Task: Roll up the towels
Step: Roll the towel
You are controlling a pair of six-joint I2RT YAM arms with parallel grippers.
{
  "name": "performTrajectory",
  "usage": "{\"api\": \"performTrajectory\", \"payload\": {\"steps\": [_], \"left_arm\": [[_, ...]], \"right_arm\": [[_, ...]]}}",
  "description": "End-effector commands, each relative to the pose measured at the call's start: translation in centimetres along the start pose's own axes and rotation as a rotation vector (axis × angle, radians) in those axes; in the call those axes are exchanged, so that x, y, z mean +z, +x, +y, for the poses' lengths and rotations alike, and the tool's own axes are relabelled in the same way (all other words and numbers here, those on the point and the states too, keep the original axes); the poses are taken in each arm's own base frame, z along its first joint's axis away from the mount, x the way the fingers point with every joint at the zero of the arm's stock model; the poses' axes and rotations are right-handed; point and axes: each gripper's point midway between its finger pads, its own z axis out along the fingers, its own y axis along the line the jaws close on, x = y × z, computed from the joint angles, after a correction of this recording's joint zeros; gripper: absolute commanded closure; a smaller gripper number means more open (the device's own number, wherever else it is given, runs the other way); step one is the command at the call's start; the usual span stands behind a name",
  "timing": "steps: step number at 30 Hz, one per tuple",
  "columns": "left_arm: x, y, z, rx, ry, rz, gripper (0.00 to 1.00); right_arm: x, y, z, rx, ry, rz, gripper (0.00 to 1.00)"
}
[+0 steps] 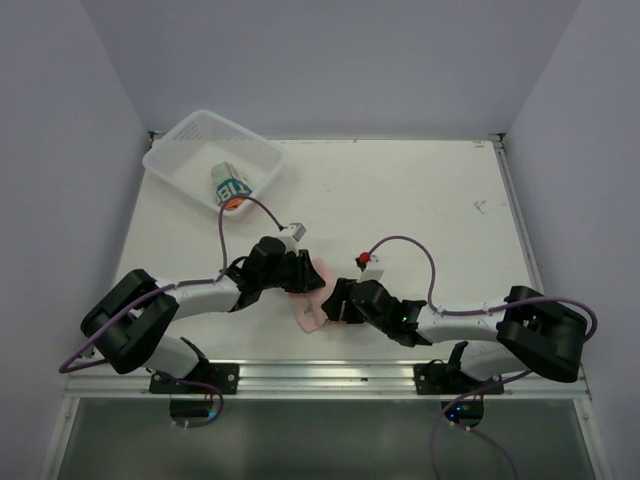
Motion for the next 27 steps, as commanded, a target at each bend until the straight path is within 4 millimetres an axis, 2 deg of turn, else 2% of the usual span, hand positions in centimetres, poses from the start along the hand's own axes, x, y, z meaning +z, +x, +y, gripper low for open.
{"api": "performTrajectory", "payload": {"steps": [1,4,5,7,9,10,11,13,14,16,17,18,19,20,21,22,23,24,25,26,27], "left_arm": [[-0.9,4.7,3.4,-0.050,-0.112,0.140,0.62],[-1.0,4.5,3.2,-0.050,-0.106,0.134,0.62],[-1.0,4.1,2.9,-0.048,-0.102,0.125,0.62],[-1.0,3.1,2.6,-0.042,-0.107,0.108,0.63],[-1.6,1.6,2.5,-0.051,-0.130,0.060,0.64],[-1.9,0.5,1.9,-0.055,-0.118,0.026,0.64],[-2.6,-1.1,1.2,-0.055,-0.103,-0.025,0.64],[-3.4,-2.7,0.9,-0.053,-0.118,-0.064,0.62],[-4.1,-4.9,0.0,-0.045,-0.103,-0.113,0.61],[-4.8,-6.3,-0.2,-0.026,-0.112,-0.133,0.61],[-5.4,-7.4,-0.7,-0.025,-0.115,-0.146,0.60],[-5.7,-7.6,-0.7,-0.022,-0.122,-0.143,0.60],[-5.9,-8.0,-1.1,-0.011,-0.115,-0.153,0.60],[-6.2,-8.4,-1.4,-0.008,-0.109,-0.161,0.60],[-6.4,-8.6,-1.8,-0.005,-0.098,-0.164,0.60],[-6.4,-8.7,-2.0,-0.006,-0.090,-0.164,0.60],[-6.6,-8.8,-2.2,-0.005,-0.081,-0.169,0.60],[-6.6,-8.6,-2.4,-0.005,-0.067,-0.164,0.60],[-6.5,-8.5,-2.6,-0.006,-0.058,-0.161,0.60],[-6.5,-8.3,-2.5,-0.008,-0.056,-0.156,0.60],[-6.4,-8.1,-2.6,-0.007,-0.043,-0.153,0.60]], "right_arm": [[0.6,1.6,0.2,0.024,-0.042,0.046,0.35],[0.6,1.6,0.0,0.008,-0.044,0.044,0.53],[0.4,1.3,0.2,0.001,-0.051,0.032,0.63],[0.2,1.1,-0.7,-0.056,-0.008,0.030,0.71],[-0.1,0.3,-0.2,-0.093,-0.001,0.012,0.77],[-0.3,0.4,-1.1,-0.149,0.043,0.011,0.77],[-0.4,0.0,-0.7,-0.166,0.049,0.000,0.77],[-0.8,-0.2,-1.6,-0.240,0.112,-0.014,0.77],[-0.8,-0.6,-1.3,-0.256,0.122,-0.029,0.77],[-1.2,-0.2,-1.4,-0.331,0.153,-0.022,0.76],[-1.2,-1.2,-0.8,-0.348,0.176,-0.067,0.76],[-1.3,-1.2,-0.5,-0.375,0.188,-0.075,0.76],[-1.4,-0.4,-0.8,-0.436,0.217,-0.060,0.76],[-1.4,-1.2,0.2,-0.450,0.229,-0.095,0.75],[-1.5,-1.0,0.6,-0.473,0.239,-0.100,0.75],[-1.4,-0.3,-0.3,-0.521,0.291,-0.077,0.75],[-1.3,-0.8,0.9,-0.523,0.298,-0.095,0.75],[-1.4,-1.3,0.9,-0.546,0.340,-0.127,0.75],[-1.5,-0.4,0.2,-0.606,0.390,-0.105,0.75],[-1.4,-0.9,1.5,-0.613,0.399,-0.131,0.74],[-1.5,-1.3,1.8,-0.640,0.434,-0.165,0.74]]}}
